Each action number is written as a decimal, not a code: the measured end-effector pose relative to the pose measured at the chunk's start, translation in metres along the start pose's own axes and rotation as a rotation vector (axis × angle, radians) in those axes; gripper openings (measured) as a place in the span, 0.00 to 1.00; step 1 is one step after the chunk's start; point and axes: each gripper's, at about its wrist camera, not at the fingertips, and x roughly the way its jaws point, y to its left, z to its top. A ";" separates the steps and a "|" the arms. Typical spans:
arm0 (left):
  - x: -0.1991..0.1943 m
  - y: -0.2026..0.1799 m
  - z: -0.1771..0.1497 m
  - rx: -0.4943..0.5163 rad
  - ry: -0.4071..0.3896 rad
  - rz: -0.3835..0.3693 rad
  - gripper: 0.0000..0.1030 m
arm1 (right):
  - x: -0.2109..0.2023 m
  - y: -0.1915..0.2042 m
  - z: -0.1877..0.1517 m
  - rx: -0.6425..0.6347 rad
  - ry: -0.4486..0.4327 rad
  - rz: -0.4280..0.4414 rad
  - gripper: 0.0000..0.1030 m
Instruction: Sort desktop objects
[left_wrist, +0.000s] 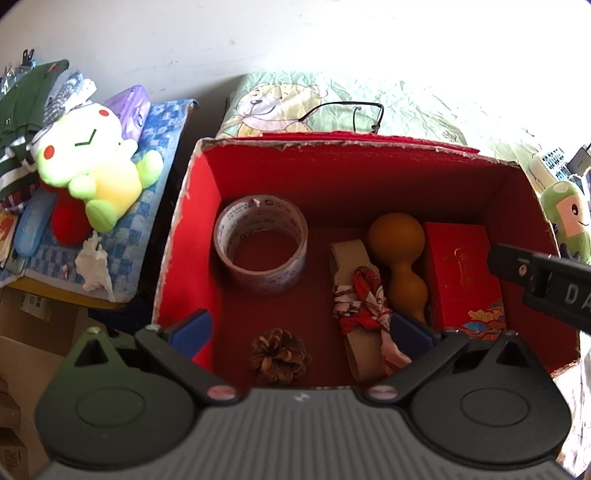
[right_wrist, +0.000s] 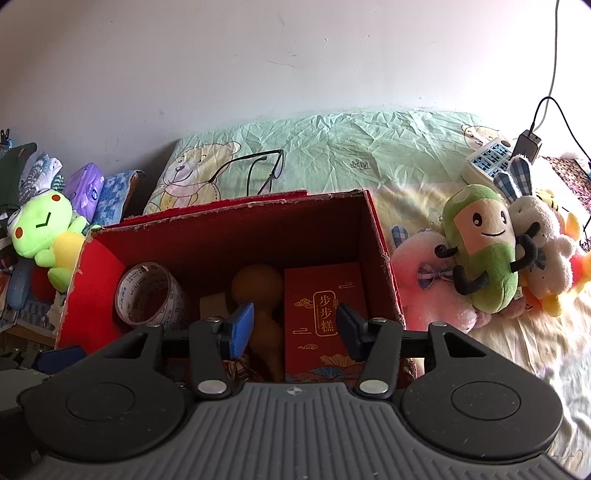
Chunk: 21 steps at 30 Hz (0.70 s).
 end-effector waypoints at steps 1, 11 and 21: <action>0.000 0.000 0.000 0.000 0.000 0.006 0.99 | 0.001 -0.001 0.000 -0.001 0.003 -0.002 0.52; -0.003 0.004 0.004 0.054 -0.016 0.042 0.99 | 0.011 0.002 -0.002 -0.060 0.013 -0.072 0.52; -0.064 0.058 0.031 0.416 -0.175 -0.038 0.99 | 0.013 0.001 0.007 -0.032 0.043 -0.052 0.51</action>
